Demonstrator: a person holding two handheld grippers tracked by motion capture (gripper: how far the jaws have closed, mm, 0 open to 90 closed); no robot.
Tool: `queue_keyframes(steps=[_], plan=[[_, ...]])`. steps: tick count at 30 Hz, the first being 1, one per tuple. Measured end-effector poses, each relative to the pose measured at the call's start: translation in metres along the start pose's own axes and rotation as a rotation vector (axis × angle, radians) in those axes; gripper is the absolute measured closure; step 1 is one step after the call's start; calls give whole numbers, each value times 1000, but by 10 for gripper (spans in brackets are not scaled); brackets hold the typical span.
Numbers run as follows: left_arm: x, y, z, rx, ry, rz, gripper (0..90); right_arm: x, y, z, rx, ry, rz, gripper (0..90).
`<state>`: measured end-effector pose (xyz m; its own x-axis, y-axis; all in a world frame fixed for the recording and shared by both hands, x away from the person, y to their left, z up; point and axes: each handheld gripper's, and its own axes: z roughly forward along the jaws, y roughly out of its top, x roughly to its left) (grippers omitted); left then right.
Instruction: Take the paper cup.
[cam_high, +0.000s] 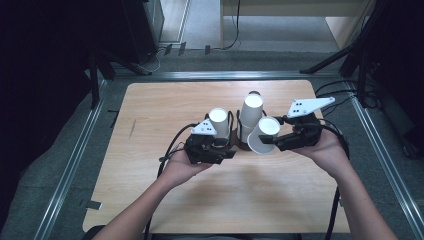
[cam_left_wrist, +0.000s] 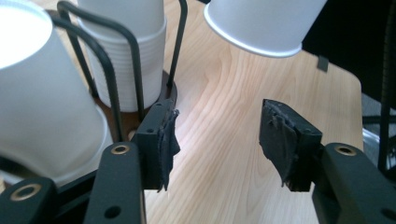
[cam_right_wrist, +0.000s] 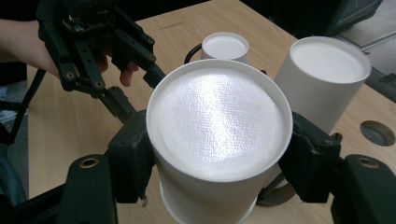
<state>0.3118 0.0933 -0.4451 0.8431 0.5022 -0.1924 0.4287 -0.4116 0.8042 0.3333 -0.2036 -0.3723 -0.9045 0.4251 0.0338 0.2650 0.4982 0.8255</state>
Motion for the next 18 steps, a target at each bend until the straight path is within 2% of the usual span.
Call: queue_keyframes(steps=[3,6,12,16,18], plan=[[2,-7,-3,10,-3,10,416,2,-7,10,7,14,-1,335],[4,-12,-5,6,-26,-5,383,5,-13,21,10,36,9,335],[7,-19,-7,8,-62,-9,327,10,-21,38,11,64,15,335],[8,-24,-7,19,-58,-18,314,13,-26,47,9,76,23,335],[12,-27,-6,26,-70,-21,299,13,-29,51,16,81,19,335]])
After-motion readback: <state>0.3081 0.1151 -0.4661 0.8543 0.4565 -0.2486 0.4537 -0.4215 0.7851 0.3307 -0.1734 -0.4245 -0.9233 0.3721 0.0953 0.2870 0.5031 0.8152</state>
